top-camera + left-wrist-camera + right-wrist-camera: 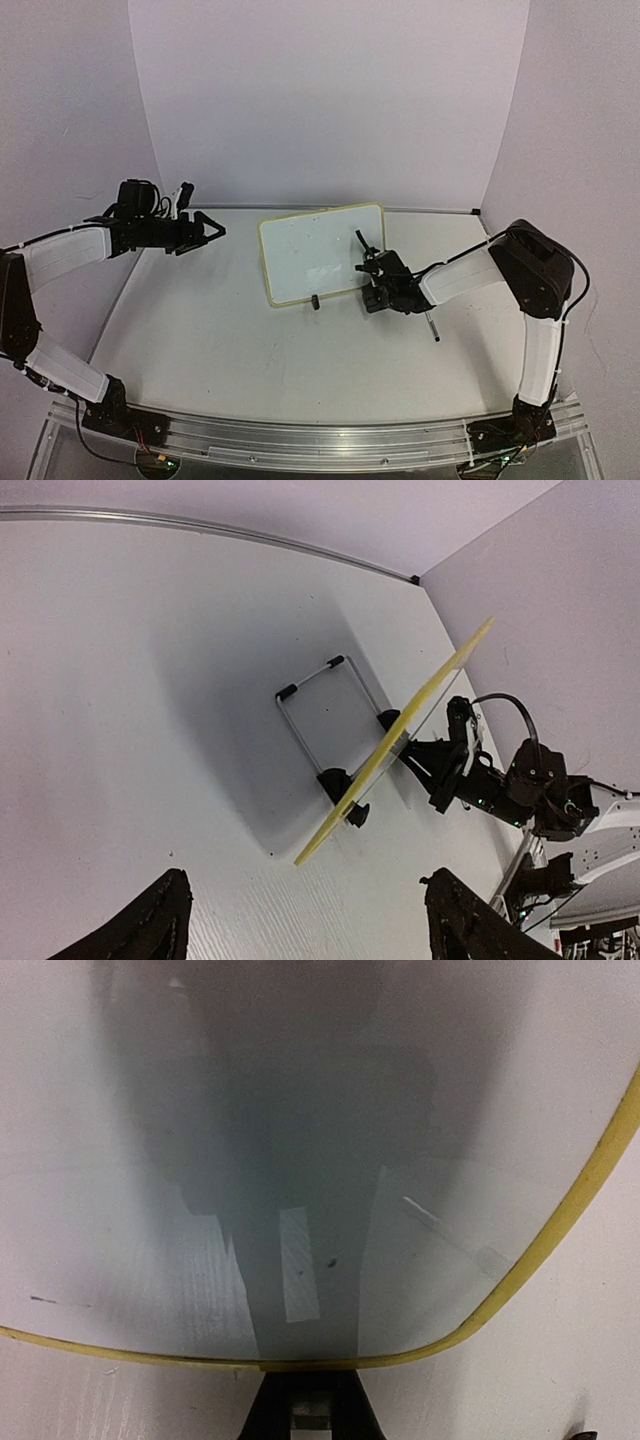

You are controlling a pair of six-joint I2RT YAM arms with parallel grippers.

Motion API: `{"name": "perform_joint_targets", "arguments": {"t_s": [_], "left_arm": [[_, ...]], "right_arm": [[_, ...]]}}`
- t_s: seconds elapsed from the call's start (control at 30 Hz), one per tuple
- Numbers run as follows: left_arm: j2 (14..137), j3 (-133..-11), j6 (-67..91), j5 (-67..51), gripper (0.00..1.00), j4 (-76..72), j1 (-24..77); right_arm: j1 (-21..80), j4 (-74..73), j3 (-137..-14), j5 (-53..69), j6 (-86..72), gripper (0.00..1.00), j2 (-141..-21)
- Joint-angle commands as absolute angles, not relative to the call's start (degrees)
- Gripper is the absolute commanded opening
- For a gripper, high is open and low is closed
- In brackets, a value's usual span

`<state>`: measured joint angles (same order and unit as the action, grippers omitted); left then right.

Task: Write a sentence on the whiteboard
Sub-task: Move the whiteboard stand to the center of the board, then move the whiteboard to the whiteboard stand.

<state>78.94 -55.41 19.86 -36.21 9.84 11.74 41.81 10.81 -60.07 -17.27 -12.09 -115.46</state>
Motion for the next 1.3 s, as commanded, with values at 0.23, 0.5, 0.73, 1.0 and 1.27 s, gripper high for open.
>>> {"name": "perform_joint_targets", "arguments": {"t_s": [0.23,0.5,0.73,1.0,1.27], "left_arm": [[84.9,-55.7,14.4,-40.0,0.75,8.3,21.5],[89.9,-58.9,13.8,-30.3,0.64,8.7,25.9],[93.3,-62.4,14.7,-19.4,0.55,8.4,29.8],[95.4,-65.0,15.6,-16.6,0.42,8.2,31.5],[97.9,-68.2,16.2,-15.7,0.35,9.6,32.5]], "right_arm": [[41.7,10.1,-54.9,-16.4,-12.1,0.61,-106.1],[39.9,4.7,-50.6,-19.3,-13.5,0.79,-97.2],[33.8,4.3,-47.8,-16.8,-16.1,0.84,-92.8],[27.8,4.2,-45.7,-12.5,-17.7,0.85,-90.7],[27.2,4.1,-44.3,-12.3,-18.3,0.85,-88.3]]}}
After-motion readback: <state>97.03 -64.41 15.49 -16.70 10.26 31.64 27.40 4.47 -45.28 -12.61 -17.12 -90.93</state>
